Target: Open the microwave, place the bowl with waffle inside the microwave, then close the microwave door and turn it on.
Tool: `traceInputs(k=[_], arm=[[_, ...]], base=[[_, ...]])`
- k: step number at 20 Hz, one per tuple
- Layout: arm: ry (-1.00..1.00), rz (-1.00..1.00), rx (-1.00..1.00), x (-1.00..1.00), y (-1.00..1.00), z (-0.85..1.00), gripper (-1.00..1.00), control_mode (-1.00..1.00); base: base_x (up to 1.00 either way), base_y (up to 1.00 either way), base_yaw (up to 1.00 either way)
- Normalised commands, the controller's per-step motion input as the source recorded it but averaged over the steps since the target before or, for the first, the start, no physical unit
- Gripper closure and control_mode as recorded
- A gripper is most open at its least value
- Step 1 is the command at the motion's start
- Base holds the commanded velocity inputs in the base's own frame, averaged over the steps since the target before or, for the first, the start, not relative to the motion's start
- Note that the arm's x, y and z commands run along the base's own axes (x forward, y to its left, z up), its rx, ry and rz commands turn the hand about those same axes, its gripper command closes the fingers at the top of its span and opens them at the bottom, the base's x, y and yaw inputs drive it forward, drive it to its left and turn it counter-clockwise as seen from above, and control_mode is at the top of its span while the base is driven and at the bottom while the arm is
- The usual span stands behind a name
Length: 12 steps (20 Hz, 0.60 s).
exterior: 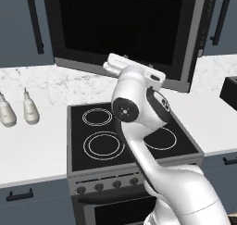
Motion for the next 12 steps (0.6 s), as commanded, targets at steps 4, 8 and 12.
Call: traceInputs(k=[4, 8, 12], arm=[[0.05, 0.16, 0.0, 0.55, -0.23, 0.0, -1.0, -1.0], [0.03, 0.15, 0.0, 0.55, -0.19, 0.0, -1.0, -1.0], [0.01, 0.14, 0.0, 0.55, -0.13, 0.01, -1.0, -1.0]], base=[[0.0, 0.0, 0.0], [0.0, 0.0, 0.0], [0.0, 0.0, 0.0]])
